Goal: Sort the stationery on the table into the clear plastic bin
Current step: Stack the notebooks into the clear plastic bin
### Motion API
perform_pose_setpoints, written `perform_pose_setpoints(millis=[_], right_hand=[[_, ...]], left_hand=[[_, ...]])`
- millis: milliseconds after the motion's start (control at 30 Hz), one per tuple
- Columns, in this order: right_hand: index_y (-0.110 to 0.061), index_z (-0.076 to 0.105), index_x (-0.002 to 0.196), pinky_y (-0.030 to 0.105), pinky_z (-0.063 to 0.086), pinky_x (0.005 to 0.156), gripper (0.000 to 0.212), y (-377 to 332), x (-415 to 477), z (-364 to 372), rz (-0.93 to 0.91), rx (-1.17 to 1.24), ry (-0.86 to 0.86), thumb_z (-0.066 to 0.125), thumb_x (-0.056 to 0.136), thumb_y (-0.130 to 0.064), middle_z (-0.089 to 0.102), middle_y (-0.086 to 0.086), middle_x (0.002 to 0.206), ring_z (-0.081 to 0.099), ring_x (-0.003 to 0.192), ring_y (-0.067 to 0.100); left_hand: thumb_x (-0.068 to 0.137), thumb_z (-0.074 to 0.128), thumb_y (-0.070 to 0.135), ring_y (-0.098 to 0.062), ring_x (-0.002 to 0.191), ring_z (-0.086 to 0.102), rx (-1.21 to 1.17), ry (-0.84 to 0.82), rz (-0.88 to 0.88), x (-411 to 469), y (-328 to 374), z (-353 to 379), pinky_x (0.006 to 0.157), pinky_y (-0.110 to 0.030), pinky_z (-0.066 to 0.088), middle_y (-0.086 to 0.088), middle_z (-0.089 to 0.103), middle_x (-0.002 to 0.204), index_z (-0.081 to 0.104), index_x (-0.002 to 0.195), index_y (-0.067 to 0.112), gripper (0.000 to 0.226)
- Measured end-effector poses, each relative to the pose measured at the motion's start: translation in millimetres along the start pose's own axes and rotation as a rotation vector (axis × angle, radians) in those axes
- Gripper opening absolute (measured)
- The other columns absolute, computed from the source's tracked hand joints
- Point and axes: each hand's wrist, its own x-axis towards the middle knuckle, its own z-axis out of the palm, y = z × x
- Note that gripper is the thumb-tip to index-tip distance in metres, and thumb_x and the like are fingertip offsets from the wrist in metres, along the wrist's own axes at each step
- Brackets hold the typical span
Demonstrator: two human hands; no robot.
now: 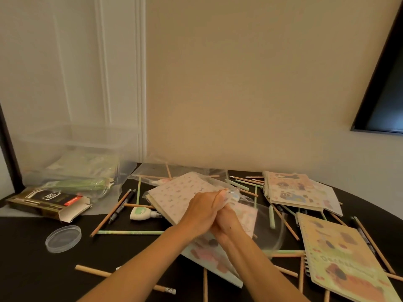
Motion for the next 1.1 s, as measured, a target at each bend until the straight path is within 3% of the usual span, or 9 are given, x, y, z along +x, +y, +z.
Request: perform_pose_setpoints(millis=[100, 233, 367, 533, 633, 800, 933, 1000, 1100], right_hand=[[0.009, 0.039, 0.131, 0.041, 0.050, 0.074, 0.037, -1.9, -8.3, -9.3, -0.078, 0.145, -0.095, 0.038, 0.095, 0.004, 0.046, 0.035, 0.130, 0.058, 0.089, 0.039], [-0.002, 0.051, 0.112, 0.040, 0.055, 0.057, 0.029, -11.6, -18.4, -16.0, -0.029, 0.161, -0.154, 0.037, 0.091, 0.013, 0.061, 0.020, 0.092, 0.060, 0.081, 0.030], [-0.007, 0.052, 0.113, 0.039, 0.055, 0.056, 0.035, -15.9, -26.7, -24.5, -0.030, 0.101, -0.169, 0.036, 0.090, 0.014, 0.062, 0.015, 0.090, 0.060, 0.082, 0.028], [-0.003, 0.054, 0.118, 0.046, 0.056, 0.077, 0.030, -3.2, -14.9, -12.1, -0.065, -0.016, -0.130, 0.036, 0.095, 0.003, 0.064, 0.019, 0.102, 0.061, 0.096, 0.031], [-0.001, 0.054, 0.117, 0.033, 0.055, 0.061, 0.027, -0.9, -13.2, -8.1, -0.114, -0.212, -0.137, 0.035, 0.097, -0.004, 0.063, 0.012, 0.093, 0.062, 0.080, 0.021], [-0.002, 0.056, 0.082, 0.015, 0.042, 0.038, 0.037, -15.2, -26.0, -23.6, -0.020, -0.798, -0.159, 0.033, 0.102, -0.023, 0.056, 0.005, 0.048, 0.051, 0.037, 0.008], [-0.006, 0.057, 0.094, 0.020, 0.053, 0.065, 0.020, -27.0, -33.5, -48.3, 0.056, -0.822, -0.266, 0.044, 0.099, -0.020, 0.067, 0.012, 0.083, 0.064, 0.066, 0.015], [-0.005, 0.055, 0.113, 0.018, 0.055, 0.062, 0.025, -39.1, -38.6, -65.1, 0.045, -0.777, -0.289, 0.047, 0.098, -0.023, 0.067, 0.012, 0.089, 0.066, 0.069, 0.014], [-0.005, 0.056, 0.113, 0.018, 0.056, 0.062, 0.027, -64.6, -46.7, -94.1, -0.007, -0.645, -0.365, 0.046, 0.098, -0.025, 0.069, 0.013, 0.084, 0.068, 0.068, 0.015]], left_hand=[[0.101, 0.032, 0.029, -0.011, 0.097, 0.057, -0.035, -0.072, -0.053, -2.3, -5.1, -0.5, 0.091, -0.029, 0.042, 0.003, 0.063, 0.104, 0.066, 0.113, 0.015, 0.038], [0.100, 0.032, 0.028, -0.025, 0.090, 0.060, -0.060, -0.057, -0.048, 2.3, -11.8, -8.8, 0.084, -0.039, 0.045, -0.010, 0.067, 0.094, 0.066, 0.096, 0.006, 0.040], [0.100, 0.034, 0.029, -0.022, 0.090, 0.060, -0.084, -0.066, -0.039, -0.5, -10.3, -5.7, 0.084, -0.037, 0.045, -0.008, 0.068, 0.095, 0.068, 0.100, 0.011, 0.038], [0.099, 0.036, 0.031, -0.015, 0.080, 0.062, -0.148, -0.084, -0.094, -1.2, -10.3, -5.7, 0.070, -0.026, 0.048, -0.005, 0.067, 0.085, 0.068, 0.092, 0.011, 0.038], [0.100, 0.036, 0.031, -0.001, 0.067, 0.057, -0.172, -0.103, -0.114, -3.5, -8.2, -8.2, 0.051, -0.006, 0.043, 0.004, 0.061, 0.074, 0.065, 0.089, 0.017, 0.034], [0.099, 0.037, 0.026, -0.009, 0.070, 0.048, -0.021, -0.204, -0.098, 1.7, -7.8, -9.6, 0.060, -0.009, 0.036, 0.008, 0.051, 0.071, 0.054, 0.072, 0.026, 0.033], [0.094, 0.043, 0.020, -0.008, 0.052, 0.035, 0.035, -0.215, -0.192, 11.4, -3.9, -2.9, 0.051, -0.019, 0.029, 0.004, 0.040, 0.056, 0.042, 0.056, 0.020, 0.039], [0.092, 0.047, 0.024, -0.011, 0.050, 0.031, 0.027, -0.161, -0.216, 17.3, 2.3, -1.6, 0.050, -0.023, 0.025, 0.003, 0.035, 0.051, 0.039, 0.052, 0.019, 0.042], [0.093, 0.047, 0.028, -0.013, 0.051, 0.032, 0.024, -0.063, -0.233, 37.0, 16.5, 4.3, 0.050, -0.026, 0.024, 0.001, 0.036, 0.052, 0.037, 0.052, 0.018, 0.043]])
